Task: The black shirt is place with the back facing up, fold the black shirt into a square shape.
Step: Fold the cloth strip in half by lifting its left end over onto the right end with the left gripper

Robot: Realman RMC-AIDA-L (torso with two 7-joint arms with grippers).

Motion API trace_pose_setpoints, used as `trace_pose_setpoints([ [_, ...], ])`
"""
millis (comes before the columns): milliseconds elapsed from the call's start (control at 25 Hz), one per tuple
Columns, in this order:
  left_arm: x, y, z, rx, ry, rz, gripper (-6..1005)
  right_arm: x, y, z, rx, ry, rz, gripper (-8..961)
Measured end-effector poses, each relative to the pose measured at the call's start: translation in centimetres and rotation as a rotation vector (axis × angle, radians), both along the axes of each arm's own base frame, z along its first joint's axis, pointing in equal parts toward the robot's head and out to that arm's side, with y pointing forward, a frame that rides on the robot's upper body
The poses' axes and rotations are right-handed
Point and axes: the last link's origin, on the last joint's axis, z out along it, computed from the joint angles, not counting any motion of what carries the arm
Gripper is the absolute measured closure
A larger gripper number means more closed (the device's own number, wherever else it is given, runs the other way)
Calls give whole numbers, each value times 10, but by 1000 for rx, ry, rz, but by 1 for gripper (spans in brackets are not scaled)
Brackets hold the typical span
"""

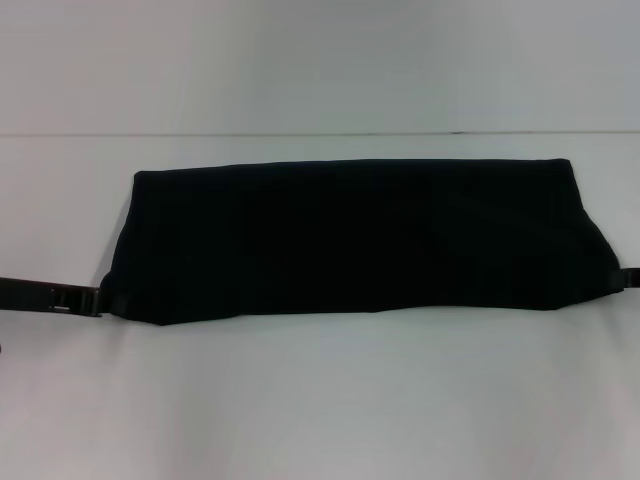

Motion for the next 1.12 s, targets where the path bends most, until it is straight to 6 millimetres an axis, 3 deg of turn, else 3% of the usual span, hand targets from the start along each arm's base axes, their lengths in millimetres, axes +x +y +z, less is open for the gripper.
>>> trace_pose_setpoints([
  [360,-7,-3,6,-9,26,10,984,11,-6,9,20,-13,-27,946],
  [840,-12,-7,8,-29,52,15,980,20,-14,13,22,-12,-48,940],
  [1120,-3,-7,11,-67,24,-7,977,18,-17,11,8,7,-47,936],
])
